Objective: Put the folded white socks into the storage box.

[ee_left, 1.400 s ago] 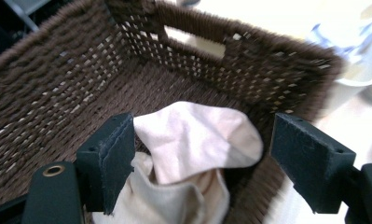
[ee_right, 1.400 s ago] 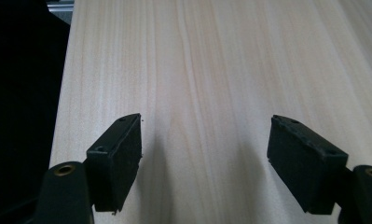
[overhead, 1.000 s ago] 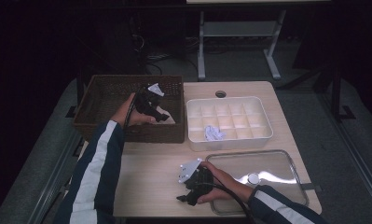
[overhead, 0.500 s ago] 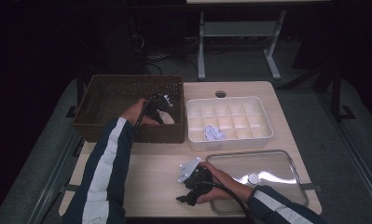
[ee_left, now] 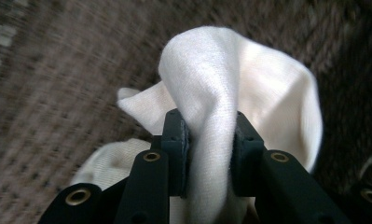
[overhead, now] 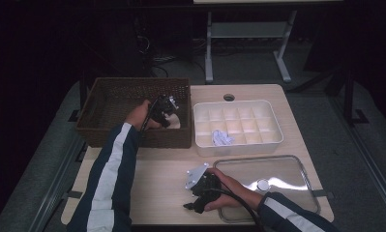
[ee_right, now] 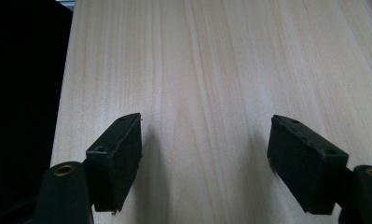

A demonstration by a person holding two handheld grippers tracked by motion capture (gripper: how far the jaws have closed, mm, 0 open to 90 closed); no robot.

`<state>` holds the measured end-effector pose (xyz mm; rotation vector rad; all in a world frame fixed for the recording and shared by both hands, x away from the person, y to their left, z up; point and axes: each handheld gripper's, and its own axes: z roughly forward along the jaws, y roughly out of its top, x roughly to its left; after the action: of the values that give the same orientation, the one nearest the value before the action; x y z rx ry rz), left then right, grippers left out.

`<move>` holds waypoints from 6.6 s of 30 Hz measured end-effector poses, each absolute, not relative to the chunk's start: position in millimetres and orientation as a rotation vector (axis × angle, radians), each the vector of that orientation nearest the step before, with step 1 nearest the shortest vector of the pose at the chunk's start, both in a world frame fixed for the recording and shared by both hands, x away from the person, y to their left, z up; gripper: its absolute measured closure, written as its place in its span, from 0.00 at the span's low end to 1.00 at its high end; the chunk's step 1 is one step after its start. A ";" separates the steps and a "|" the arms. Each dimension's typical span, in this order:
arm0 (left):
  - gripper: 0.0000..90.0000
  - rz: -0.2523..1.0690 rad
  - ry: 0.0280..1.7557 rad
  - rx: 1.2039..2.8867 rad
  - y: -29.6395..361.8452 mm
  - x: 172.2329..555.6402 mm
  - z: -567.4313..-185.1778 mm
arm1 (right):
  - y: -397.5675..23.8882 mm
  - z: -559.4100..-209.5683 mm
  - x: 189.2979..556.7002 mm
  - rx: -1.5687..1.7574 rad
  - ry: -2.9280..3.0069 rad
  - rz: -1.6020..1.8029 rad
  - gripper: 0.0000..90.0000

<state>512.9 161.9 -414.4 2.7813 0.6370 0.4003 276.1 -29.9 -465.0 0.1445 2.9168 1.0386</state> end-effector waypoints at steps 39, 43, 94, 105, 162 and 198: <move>0.81 0.617 0.677 2.179 206.1 437.9 -307.2 | -39.0 -452.8 282.1 0.204 2.846 1.130 0.29; 0.82 0.607 0.635 2.113 215.1 410.1 -295.3 | -42.4 -449.0 283.4 0.234 2.830 1.146 0.29; 0.32 0.280 0.567 2.349 221.0 261.9 -438.1 | -55.4 -431.6 290.8 0.338 2.690 1.205 0.58; 0.53 0.294 0.609 2.393 228.1 263.1 -457.6 | -27.6 -450.3 275.3 0.150 2.778 1.129 0.73; 0.95 0.460 0.660 2.363 203.7 293.2 -453.1 | -51.3 -456.0 266.1 0.171 2.953 0.965 0.67; 0.99 0.396 0.496 2.350 195.9 283.3 -447.5 | -53.3 -450.3 265.2 0.139 2.937 0.989 0.77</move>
<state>283.3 195.9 -447.5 2.3496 0.4962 0.3959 265.2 -53.3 -450.3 0.1388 2.9373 0.9894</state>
